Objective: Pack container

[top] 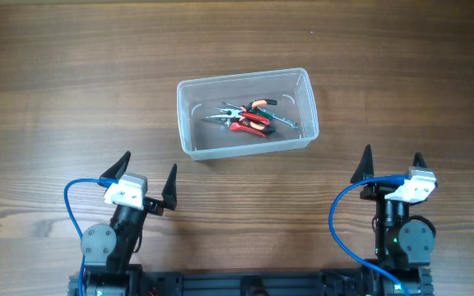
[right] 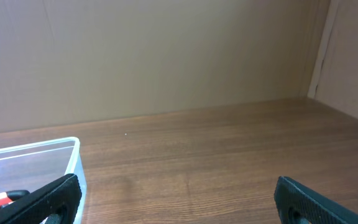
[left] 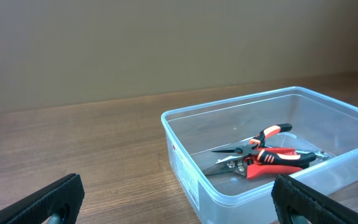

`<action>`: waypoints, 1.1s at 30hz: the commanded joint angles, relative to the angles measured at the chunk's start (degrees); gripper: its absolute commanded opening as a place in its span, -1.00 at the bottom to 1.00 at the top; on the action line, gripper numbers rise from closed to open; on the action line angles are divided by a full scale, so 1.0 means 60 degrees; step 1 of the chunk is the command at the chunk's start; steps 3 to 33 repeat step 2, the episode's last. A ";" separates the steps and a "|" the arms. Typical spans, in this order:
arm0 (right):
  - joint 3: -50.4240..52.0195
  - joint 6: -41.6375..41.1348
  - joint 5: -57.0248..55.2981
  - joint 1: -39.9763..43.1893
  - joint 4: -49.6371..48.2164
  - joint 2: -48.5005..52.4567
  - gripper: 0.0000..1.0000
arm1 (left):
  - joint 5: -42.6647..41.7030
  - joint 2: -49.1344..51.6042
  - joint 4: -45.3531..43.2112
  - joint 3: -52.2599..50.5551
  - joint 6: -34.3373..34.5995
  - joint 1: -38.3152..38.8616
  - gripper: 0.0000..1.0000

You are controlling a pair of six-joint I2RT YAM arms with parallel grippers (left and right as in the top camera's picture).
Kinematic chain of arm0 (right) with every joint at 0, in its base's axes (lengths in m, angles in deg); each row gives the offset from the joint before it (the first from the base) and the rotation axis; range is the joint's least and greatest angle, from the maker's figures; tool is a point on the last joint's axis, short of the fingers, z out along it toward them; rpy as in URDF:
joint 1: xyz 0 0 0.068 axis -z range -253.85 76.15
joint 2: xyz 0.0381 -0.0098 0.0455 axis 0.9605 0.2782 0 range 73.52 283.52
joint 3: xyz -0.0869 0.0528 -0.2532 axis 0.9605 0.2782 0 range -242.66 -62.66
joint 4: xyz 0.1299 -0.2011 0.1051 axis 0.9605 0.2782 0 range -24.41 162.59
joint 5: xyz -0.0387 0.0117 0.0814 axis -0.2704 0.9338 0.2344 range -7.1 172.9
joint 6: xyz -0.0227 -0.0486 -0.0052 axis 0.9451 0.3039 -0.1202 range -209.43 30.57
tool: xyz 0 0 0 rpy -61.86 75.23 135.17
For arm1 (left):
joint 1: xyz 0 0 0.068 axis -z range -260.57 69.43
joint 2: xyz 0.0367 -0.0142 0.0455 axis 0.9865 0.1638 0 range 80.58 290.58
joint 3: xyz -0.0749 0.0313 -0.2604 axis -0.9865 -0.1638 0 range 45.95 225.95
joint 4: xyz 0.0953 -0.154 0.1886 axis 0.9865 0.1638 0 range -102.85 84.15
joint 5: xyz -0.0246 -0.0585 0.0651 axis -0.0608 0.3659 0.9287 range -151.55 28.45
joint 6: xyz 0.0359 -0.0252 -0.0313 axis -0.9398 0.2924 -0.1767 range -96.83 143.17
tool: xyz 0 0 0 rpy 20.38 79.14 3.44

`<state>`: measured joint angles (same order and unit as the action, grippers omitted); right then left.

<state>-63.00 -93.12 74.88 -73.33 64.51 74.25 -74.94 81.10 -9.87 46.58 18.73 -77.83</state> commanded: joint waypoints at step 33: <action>0.0007 -0.0160 -0.0200 -0.0055 -0.0044 -0.0095 1.00 | -0.0011 -0.0047 0.0007 -0.0051 -0.0117 0.0044 1.00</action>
